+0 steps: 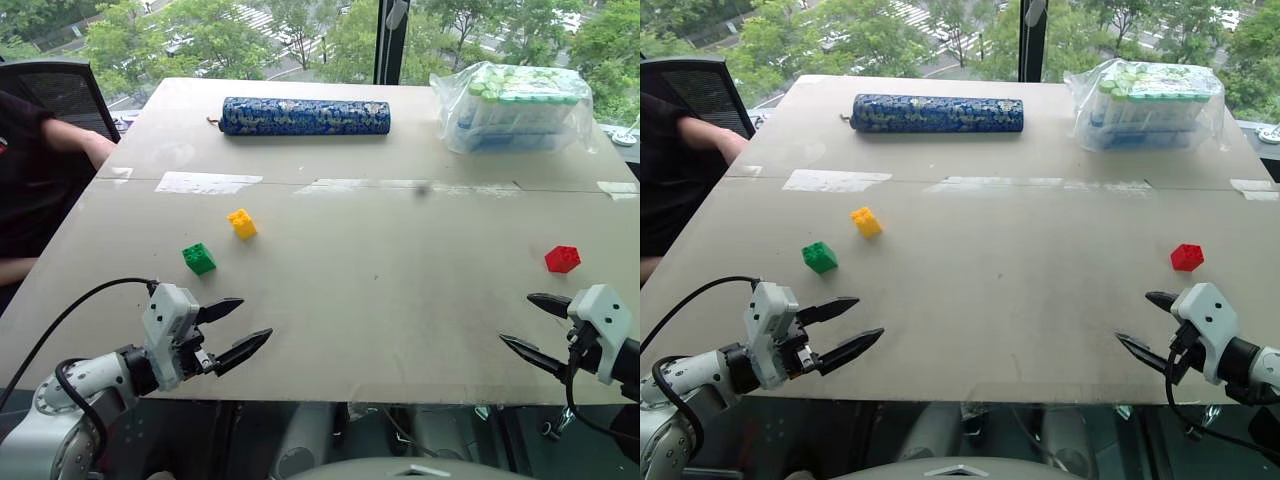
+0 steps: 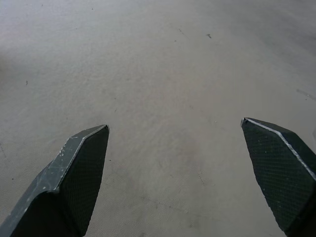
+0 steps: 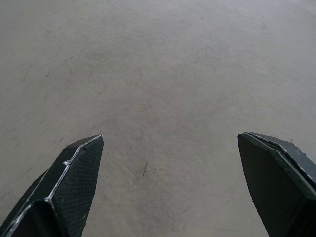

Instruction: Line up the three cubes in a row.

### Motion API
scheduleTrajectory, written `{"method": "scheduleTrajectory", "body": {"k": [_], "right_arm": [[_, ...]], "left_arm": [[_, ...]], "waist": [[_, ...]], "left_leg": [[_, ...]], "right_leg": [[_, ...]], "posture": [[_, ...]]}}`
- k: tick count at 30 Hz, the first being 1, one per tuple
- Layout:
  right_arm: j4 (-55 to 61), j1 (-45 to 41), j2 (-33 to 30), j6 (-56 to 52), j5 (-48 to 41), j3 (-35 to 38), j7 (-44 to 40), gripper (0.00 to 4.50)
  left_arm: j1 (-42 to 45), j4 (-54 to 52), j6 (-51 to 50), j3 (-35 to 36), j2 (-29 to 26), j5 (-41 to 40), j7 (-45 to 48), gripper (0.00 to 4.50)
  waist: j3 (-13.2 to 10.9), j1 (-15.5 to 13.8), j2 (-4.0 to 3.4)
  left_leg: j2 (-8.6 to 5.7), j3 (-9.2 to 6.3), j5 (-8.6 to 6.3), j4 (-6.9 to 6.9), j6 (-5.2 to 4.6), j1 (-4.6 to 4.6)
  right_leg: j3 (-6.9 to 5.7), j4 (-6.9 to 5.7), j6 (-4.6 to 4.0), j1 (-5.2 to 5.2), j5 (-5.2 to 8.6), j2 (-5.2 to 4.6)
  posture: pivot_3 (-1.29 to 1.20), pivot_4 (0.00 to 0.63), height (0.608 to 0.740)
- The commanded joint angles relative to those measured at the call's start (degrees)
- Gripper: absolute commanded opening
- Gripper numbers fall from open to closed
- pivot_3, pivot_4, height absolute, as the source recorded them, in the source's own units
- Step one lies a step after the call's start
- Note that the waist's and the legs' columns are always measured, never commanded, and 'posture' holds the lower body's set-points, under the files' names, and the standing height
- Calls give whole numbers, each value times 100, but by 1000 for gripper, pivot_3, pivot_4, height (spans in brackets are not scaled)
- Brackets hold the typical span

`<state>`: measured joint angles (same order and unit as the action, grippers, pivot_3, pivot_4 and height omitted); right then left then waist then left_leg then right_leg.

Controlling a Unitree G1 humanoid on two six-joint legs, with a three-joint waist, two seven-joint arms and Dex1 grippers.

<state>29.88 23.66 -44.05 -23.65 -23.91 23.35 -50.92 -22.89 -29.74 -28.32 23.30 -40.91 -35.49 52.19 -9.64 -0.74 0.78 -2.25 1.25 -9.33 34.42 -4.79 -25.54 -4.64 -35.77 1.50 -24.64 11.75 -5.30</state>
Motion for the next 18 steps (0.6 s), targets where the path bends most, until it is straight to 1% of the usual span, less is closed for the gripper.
{"method": "scheduleTrajectory", "body": {"k": [1,3,4,6,8,10,13,18], "right_arm": [[189,-389,155,-219,-12,112,560,4500],[477,-1038,376,-986,186,12,1619,4500],[544,-1300,447,-1365,144,19,1915,4500],[447,-1808,498,-2176,-136,155,2228,4500],[224,-2280,446,-2870,-163,294,2597,4500],[-115,-2719,329,-3448,-6,369,2978,4500],[-573,-3254,151,-4133,87,393,3265,4500],[-1209,-4070,53,-5090,176,161,3556,4500]], "left_arm": [[376,-71,-49,14,-12,-176,-151,4401],[1084,-224,-407,-241,104,-570,-490,4401],[1335,-290,-541,-349,134,-688,-574,4401],[1724,-417,-683,-630,71,-770,-525,4401],[2194,-531,-770,-1045,-74,-766,-349,4401],[2597,-593,-794,-1463,-229,-722,-76,4401],[3083,-566,-792,-1913,-350,-646,167,4401],[3678,-489,-904,-2294,-311,-690,242,4401]], "waist": [[0,-3,0],[-4,-10,-4],[-7,-14,-11],[-5,-15,-12],[-2,-18,-11],[-3,-30,-12],[-4,-41,-12],[-4,-23,-11]], "left_leg": [[0,1,0,0,0,-1],[0,1,0,0,0,1],[5,-1,0,8,1,-10],[6,3,1,11,2,-21],[6,6,2,26,2,-7],[6,7,1,46,3,-19],[-1,10,-9,69,15,-30],[1,9,-10,74,13,-29]], "right_leg": [[0,0,0,0,0,0],[-2,2,0,0,0,-1],[-10,0,0,-15,0,1],[-15,0,0,-21,-1,1],[-20,0,-1,-7,-2,-1],[-29,-1,-2,-5,-3,-1],[-30,-5,-28,2,-26,-2],[-38,-7,-27,5,-27,5]], "posture": [[0,150,740],[0,150,740],[0,150,740],[0,150,740],[0,150,740],[0,150,740],[0,150,740],[0,150,740]]}}
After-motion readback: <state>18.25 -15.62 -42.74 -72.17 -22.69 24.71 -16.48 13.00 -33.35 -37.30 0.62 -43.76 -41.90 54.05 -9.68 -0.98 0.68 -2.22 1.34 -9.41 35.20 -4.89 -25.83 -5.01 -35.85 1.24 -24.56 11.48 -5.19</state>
